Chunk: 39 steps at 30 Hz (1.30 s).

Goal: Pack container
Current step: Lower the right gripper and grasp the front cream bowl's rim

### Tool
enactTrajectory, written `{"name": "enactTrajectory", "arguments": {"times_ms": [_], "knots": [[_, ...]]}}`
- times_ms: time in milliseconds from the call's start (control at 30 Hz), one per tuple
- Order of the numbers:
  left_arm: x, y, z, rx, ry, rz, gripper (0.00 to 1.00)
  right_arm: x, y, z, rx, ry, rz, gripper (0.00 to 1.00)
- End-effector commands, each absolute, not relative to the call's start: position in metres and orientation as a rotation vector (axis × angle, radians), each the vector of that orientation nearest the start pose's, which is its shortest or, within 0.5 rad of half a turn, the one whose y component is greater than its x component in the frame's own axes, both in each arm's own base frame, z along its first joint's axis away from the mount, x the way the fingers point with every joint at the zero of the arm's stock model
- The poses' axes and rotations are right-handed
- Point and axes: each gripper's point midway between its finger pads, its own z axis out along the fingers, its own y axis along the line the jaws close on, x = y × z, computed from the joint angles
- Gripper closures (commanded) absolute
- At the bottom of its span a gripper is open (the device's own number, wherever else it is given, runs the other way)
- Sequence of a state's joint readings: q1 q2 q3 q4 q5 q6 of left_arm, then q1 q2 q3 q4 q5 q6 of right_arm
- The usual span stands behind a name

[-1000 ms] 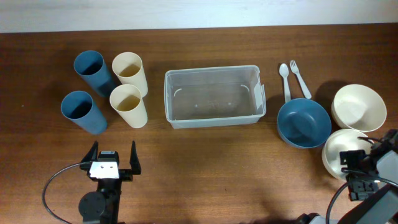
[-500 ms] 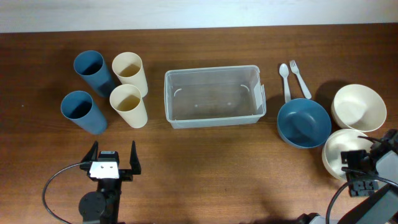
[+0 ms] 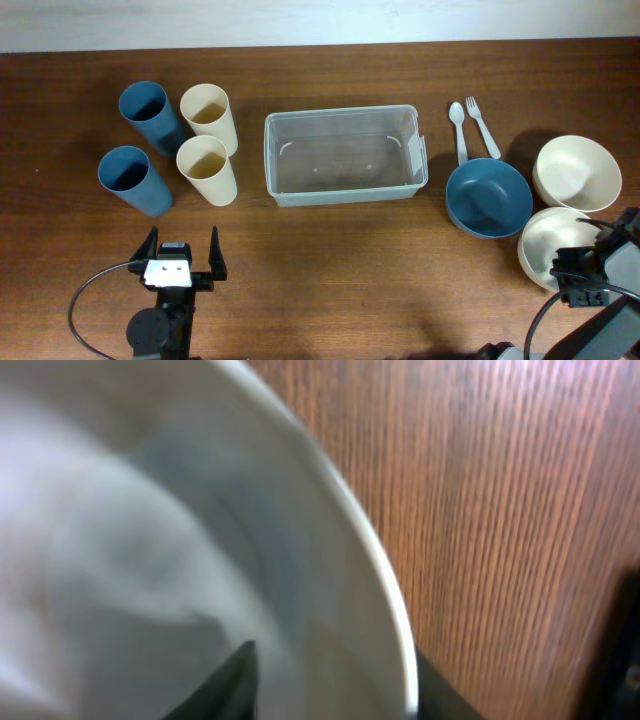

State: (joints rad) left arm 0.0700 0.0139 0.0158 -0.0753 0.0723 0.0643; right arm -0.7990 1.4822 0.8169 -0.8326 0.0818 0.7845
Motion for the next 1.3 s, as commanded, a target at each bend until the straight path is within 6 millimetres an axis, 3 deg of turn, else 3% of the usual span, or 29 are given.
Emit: {"name": "enactTrajectory", "arguments": {"times_ms": [0, 200, 533, 833, 1067, 1267], "knots": [[0.246, 0.004, 0.158, 0.069, 1.641, 0.049, 0.0, 0.156, -0.188, 0.029, -2.306, -2.24, 0.165, 0.76], [0.246, 0.004, 0.158, 0.069, 1.641, 0.049, 0.0, 0.155, -0.187, 0.029, -2.298, -2.241, 0.165, 0.96], [0.246, 0.004, 0.158, 0.069, 1.641, 0.049, 0.0, 0.154, -0.186, 0.032, -2.291, -2.234, 0.164, 0.96], [0.246, 0.004, 0.158, 0.069, 1.641, 0.049, 0.0, 0.154, -0.186, 0.052, -2.267, -2.213, 0.162, 0.96], [0.246, 0.004, 0.158, 0.069, 1.641, 0.049, 0.0, 0.153, -0.19, 0.09, -2.264, -2.21, 0.195, 0.97], [0.246, 0.004, 0.158, 0.069, 1.641, 0.049, 0.0, 0.152, -0.199, 0.15, -2.338, -2.289, 0.27, 0.96]]}}
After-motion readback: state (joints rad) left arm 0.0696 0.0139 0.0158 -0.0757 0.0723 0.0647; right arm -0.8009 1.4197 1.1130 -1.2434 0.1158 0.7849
